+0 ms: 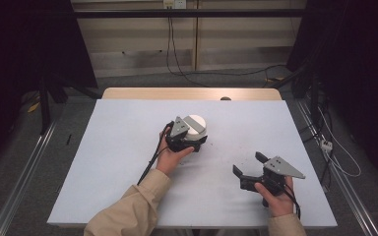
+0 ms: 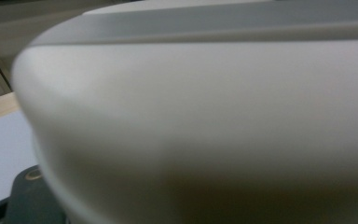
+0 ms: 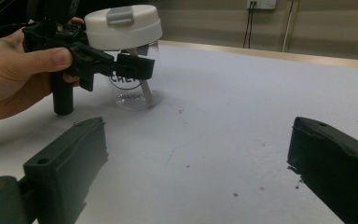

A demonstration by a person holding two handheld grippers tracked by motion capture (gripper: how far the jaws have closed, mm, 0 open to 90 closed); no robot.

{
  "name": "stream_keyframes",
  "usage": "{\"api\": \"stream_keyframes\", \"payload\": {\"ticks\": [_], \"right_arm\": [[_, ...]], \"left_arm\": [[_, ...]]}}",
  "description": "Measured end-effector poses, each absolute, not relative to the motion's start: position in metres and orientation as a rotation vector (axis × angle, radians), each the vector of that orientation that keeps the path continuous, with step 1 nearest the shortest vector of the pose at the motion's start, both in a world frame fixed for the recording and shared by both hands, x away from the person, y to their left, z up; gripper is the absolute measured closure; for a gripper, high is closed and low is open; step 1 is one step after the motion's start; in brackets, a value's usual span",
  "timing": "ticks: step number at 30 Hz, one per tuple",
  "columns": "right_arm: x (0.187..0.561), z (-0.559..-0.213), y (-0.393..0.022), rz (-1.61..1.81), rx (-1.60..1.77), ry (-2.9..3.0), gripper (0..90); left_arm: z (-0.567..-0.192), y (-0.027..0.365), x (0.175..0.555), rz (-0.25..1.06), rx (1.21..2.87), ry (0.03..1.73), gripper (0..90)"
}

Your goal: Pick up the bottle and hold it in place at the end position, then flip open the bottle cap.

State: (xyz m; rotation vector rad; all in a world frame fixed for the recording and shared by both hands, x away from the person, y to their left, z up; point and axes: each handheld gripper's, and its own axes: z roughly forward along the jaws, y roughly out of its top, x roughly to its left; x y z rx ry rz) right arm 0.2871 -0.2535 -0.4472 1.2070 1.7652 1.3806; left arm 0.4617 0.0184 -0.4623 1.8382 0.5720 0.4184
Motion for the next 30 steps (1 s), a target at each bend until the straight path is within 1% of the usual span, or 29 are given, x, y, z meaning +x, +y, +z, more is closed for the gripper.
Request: {"api": "stream_keyframes", "payload": {"ticks": [19, 23, 30], "right_arm": [[0.314, -0.441, -0.222, 1.373, 1.182, 1.831, 5.0], [0.319, -0.438, -0.219, 1.370, 1.179, 1.840, 7.9], [0.327, -0.429, -0.212, 1.362, 1.167, 1.835, 10.4]], "left_arm": [[-0.462, 0.018, 0.462, 0.414, 1.849, 0.572, 18.4], [-0.462, 0.018, 0.462, 0.412, 1.847, 0.580, 18.5], [-0.462, 0.018, 0.462, 0.415, 1.850, 0.578, 18.4]]}}
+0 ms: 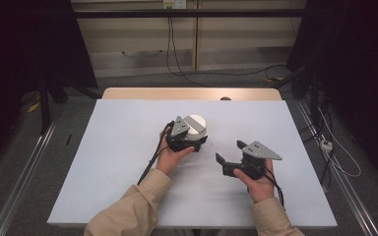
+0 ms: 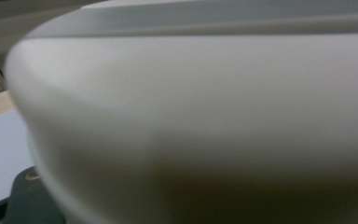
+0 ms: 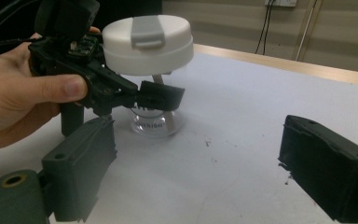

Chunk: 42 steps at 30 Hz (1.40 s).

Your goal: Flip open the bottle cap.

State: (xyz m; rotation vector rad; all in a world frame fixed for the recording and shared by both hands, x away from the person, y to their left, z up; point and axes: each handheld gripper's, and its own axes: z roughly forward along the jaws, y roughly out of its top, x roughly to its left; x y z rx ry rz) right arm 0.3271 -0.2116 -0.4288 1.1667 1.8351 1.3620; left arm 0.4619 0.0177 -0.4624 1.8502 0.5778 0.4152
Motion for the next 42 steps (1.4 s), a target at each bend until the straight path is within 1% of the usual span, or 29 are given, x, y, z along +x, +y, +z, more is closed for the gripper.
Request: {"api": "stream_keyframes", "payload": {"ticks": [2, 5, 7, 9, 11, 12, 17, 22, 28, 30, 42], "right_arm": [[0.329, -0.428, -0.209, 1.361, 1.167, 1.831, 11.1], [0.332, -0.427, -0.206, 1.359, 1.159, 1.840, 20.3], [0.334, -0.426, -0.204, 1.365, 1.160, 1.843, 24.2], [0.335, -0.425, -0.202, 1.368, 1.146, 1.847, 32.0], [0.337, -0.423, -0.200, 1.357, 1.140, 1.848, 36.8], [0.338, -0.423, -0.199, 1.352, 1.137, 1.852, 42.3], [0.343, -0.421, -0.194, 1.374, 1.129, 1.867, 60.9], [0.347, -0.420, -0.191, 1.376, 1.130, 1.887, 74.7], [0.354, -0.420, -0.186, 1.399, 1.126, 1.930, 88.2], [0.356, -0.421, -0.184, 1.395, 1.133, 1.939, 90.0], [0.372, -0.420, -0.173, 1.369, 1.141, 1.941, 90.0]], "left_arm": [[-0.462, 0.018, 0.462, 0.415, 1.850, 0.578, 18.4], [-0.462, 0.017, 0.462, 0.414, 1.854, 0.572, 18.4], [-0.462, 0.017, 0.462, 0.419, 1.852, 0.573, 18.4], [-0.462, 0.017, 0.461, 0.420, 1.851, 0.578, 18.4], [-0.463, 0.017, 0.461, 0.420, 1.851, 0.577, 18.4], [-0.462, 0.017, 0.461, 0.420, 1.852, 0.578, 18.4], [-0.462, 0.017, 0.462, 0.420, 1.859, 0.571, 18.4], [-0.462, 0.017, 0.462, 0.422, 1.865, 0.570, 18.4], [-0.462, 0.017, 0.462, 0.423, 1.868, 0.568, 18.4], [-0.463, 0.016, 0.462, 0.421, 1.858, 0.574, 18.4], [-0.462, 0.016, 0.462, 0.425, 1.864, 0.567, 18.4]]}}
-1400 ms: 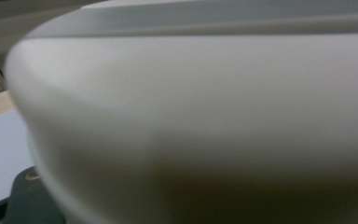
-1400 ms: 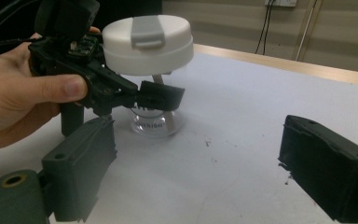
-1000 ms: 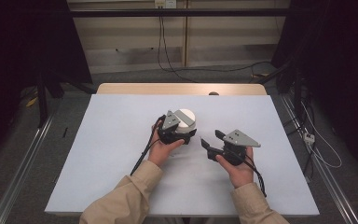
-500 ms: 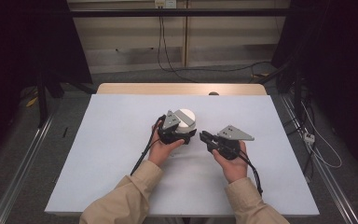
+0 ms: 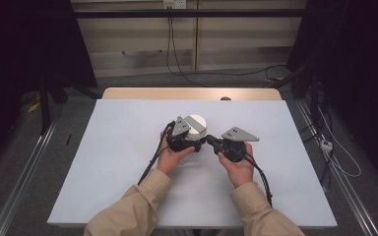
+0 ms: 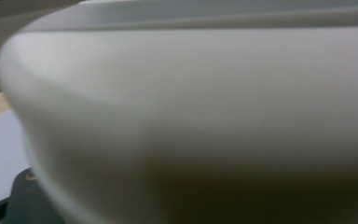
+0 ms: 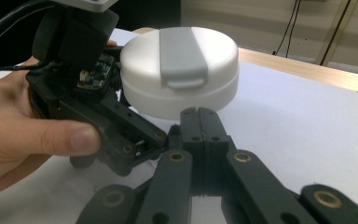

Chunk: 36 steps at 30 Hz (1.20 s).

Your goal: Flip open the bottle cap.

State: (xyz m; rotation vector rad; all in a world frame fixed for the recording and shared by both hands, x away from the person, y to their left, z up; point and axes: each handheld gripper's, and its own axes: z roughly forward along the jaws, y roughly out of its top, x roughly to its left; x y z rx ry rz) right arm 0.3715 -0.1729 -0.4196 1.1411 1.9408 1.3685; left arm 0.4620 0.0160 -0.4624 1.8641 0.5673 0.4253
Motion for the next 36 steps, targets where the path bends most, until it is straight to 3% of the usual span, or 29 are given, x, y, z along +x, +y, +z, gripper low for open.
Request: {"api": "stream_keyframes", "payload": {"ticks": [36], "right_arm": [[0.380, -0.398, -0.161, 1.385, 1.072, 1.944, 90.0]], "left_arm": [[-0.462, 0.015, 0.462, 0.424, 1.869, 0.576, 18.4]]}}
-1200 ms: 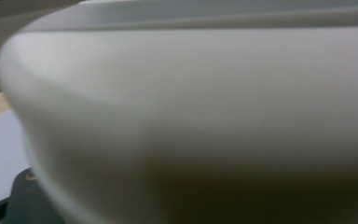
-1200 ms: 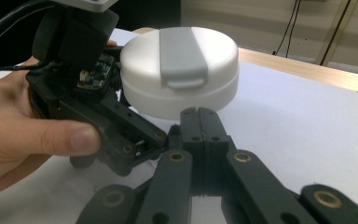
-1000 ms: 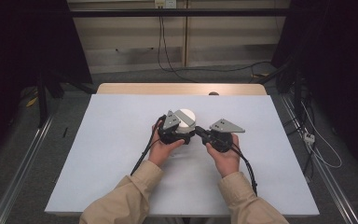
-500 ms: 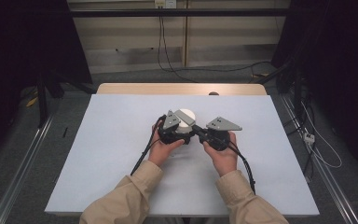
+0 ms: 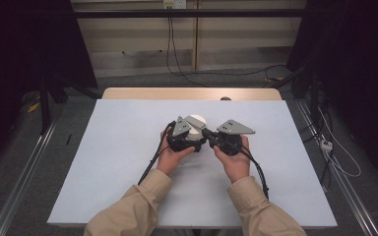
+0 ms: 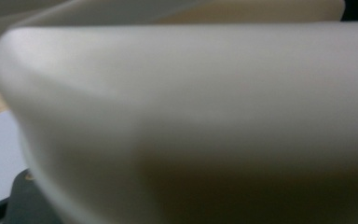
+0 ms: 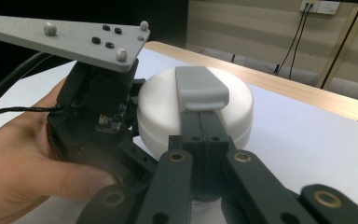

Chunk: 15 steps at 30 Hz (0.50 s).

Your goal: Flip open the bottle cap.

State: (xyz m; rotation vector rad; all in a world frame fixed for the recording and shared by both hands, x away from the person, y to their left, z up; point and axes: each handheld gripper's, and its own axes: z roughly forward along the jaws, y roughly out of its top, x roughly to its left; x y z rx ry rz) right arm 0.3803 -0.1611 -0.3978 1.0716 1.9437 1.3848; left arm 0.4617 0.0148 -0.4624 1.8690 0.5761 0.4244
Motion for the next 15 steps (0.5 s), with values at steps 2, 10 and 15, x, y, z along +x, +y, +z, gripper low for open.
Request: {"api": "stream_keyframes", "payload": {"ticks": [2, 10, 15], "right_arm": [[0.381, -0.396, -0.160, 1.381, 1.067, 1.943, 90.0], [0.384, -0.390, -0.158, 1.388, 1.056, 1.934, 90.0], [0.387, -0.386, -0.156, 1.385, 1.047, 1.929, 90.0]], "left_arm": [[-0.462, 0.015, 0.462, 0.425, 1.869, 0.576, 18.4], [-0.462, 0.015, 0.462, 0.430, 1.875, 0.569, 18.4], [-0.462, 0.014, 0.462, 0.431, 1.876, 0.568, 18.4]]}}
